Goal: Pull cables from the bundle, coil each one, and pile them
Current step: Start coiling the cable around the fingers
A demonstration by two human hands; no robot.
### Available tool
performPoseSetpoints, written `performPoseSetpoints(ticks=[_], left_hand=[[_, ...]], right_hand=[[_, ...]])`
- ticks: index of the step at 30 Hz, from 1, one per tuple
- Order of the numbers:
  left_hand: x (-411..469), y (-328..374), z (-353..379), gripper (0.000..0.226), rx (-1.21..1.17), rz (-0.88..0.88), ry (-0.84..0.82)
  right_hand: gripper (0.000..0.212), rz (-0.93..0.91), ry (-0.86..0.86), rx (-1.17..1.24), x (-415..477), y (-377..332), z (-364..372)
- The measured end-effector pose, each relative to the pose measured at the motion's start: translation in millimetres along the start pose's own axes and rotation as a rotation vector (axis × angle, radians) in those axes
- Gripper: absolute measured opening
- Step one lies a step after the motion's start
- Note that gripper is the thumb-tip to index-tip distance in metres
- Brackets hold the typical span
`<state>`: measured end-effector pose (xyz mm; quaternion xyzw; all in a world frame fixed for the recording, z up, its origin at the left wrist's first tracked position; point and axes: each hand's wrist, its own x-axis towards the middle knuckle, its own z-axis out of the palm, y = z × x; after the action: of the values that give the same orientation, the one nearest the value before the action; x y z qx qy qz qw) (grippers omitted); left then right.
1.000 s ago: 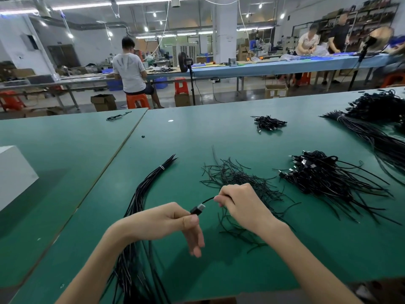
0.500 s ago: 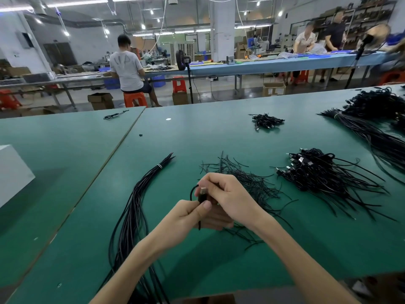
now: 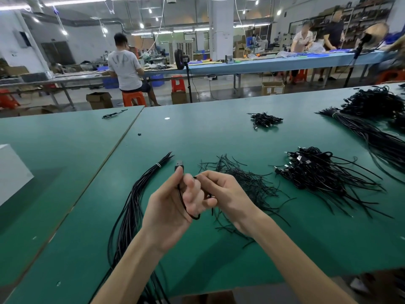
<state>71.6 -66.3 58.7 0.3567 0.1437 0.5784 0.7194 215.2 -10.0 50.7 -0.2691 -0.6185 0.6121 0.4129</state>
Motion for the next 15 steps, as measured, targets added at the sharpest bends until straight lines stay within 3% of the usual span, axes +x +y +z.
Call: performPoseSetpoints(ticks=[3, 8, 12, 15], left_hand=[[4, 1, 0, 0.042, -0.025, -0.034, 0.025], [8, -6, -25, 0.058, 0.547, -0.153, 0.156], [14, -11, -42, 0.053, 0.984, -0.085, 0.277], [12, -19, -44, 0.056, 1.020, 0.052, 0.360]], right_hand=[[0.031, -0.007, 0.057, 0.023, 2, 0, 0], [0.030, 0.019, 0.090, 0.016, 3, -1, -9], [0.021, -0.079, 0.107, -0.546, 0, 1, -13], [0.018, -0.086, -0.002, -0.625, -2, -3, -9]])
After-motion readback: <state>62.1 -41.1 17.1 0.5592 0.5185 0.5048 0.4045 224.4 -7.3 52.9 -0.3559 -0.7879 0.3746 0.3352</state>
